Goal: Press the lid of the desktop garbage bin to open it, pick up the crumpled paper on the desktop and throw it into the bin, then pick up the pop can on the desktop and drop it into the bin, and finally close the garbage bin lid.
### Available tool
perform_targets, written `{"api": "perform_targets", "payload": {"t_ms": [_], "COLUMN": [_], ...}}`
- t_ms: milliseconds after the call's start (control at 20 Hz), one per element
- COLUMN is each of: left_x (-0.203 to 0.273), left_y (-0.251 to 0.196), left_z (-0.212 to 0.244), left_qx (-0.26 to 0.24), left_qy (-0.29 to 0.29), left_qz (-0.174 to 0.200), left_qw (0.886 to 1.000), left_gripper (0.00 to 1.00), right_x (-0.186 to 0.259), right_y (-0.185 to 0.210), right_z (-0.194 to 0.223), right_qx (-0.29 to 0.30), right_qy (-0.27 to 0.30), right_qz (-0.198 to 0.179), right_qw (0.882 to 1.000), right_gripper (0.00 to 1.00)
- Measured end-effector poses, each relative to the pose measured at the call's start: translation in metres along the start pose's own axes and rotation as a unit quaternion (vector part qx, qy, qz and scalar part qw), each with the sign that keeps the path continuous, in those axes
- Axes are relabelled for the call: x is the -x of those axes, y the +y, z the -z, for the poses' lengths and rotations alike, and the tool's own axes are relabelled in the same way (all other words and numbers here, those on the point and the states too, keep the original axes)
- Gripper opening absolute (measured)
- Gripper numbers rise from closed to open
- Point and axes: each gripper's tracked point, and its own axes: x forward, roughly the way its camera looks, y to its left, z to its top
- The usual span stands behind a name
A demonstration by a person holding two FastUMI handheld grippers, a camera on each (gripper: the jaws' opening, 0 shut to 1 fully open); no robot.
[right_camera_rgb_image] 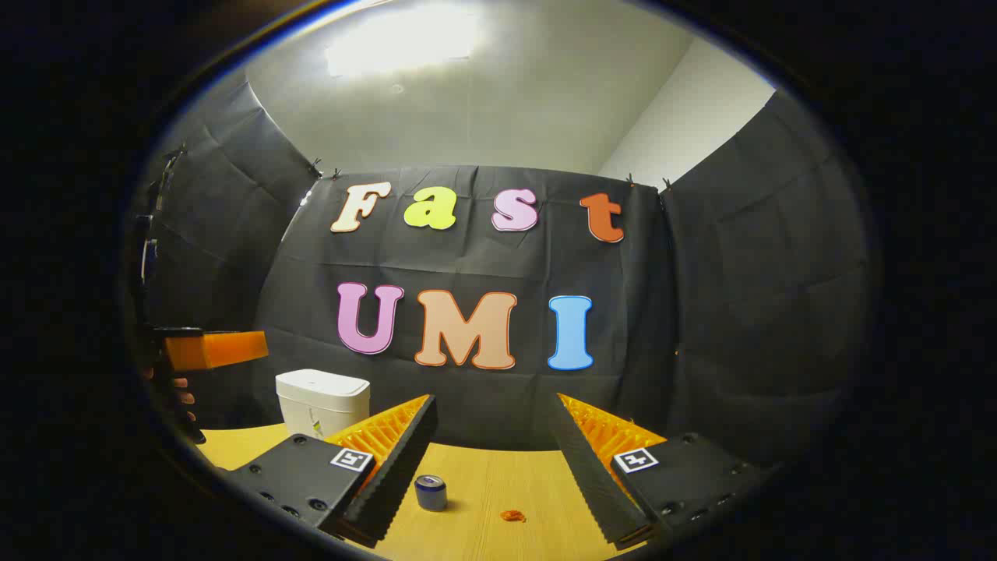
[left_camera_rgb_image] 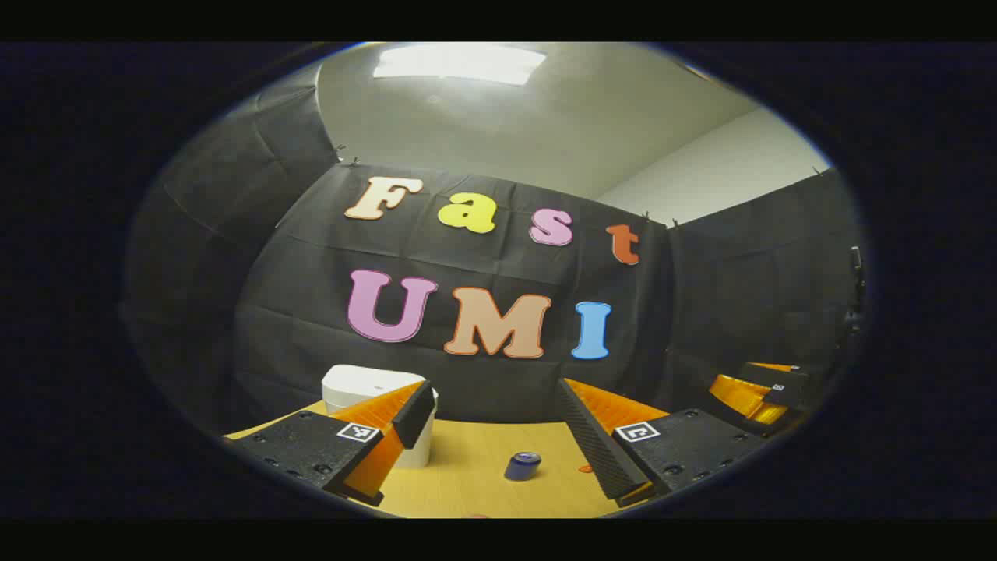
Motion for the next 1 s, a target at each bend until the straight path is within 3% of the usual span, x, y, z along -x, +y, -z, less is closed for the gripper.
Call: {"api": "perform_targets", "payload": {"t_ms": [200, 500, 1000], "left_x": [-0.007, -0.012, -0.009], "left_y": [0.008, 0.007, -0.010], "left_z": [0.006, 0.015, 0.029], "left_qx": [0.024, 0.012, -0.053], "left_qy": [0.013, 0.040, 0.065], "left_qz": [0.013, 0.050, 0.082], "left_qw": [1.000, 0.998, 0.993], "left_gripper": [0.93, 0.93, 0.92], "right_x": [0.005, 0.011, 0.003], "right_y": [0.011, 0.017, 0.027], "right_z": [0.009, 0.012, 0.016], "right_qx": [0.019, 0.007, 0.002], "right_qy": [0.019, 0.036, 0.048], "right_qz": [0.005, 0.015, 0.006], "right_qw": [1.000, 0.999, 0.999], "right_gripper": [0.96, 0.96, 0.96]}}
